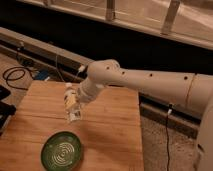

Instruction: Place the bottle in the ceramic bowl

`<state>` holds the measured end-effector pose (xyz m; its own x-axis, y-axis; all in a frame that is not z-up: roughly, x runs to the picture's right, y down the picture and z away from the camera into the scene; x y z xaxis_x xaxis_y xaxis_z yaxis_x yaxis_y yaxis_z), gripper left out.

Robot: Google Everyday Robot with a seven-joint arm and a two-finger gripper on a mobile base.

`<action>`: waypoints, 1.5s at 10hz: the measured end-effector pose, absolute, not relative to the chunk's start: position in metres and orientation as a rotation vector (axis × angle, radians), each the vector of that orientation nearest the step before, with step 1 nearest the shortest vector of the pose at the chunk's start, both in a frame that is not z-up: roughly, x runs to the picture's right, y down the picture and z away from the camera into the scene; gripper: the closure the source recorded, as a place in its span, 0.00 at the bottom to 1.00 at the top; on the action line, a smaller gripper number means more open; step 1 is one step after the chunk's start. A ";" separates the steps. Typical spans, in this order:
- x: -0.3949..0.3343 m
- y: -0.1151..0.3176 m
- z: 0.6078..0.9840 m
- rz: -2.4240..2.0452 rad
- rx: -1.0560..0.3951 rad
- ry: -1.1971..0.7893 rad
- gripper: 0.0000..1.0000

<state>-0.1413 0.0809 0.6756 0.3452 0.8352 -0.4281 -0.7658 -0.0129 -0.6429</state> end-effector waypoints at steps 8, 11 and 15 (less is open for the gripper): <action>-0.144 0.123 0.677 1.279 -0.993 -0.074 1.00; -0.167 0.205 0.680 1.277 -1.069 -0.009 1.00; -0.191 0.249 0.692 1.201 -1.133 0.137 1.00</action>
<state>-0.1911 0.2486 0.6916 0.4221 0.6607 -0.6207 -0.7839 -0.0779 -0.6160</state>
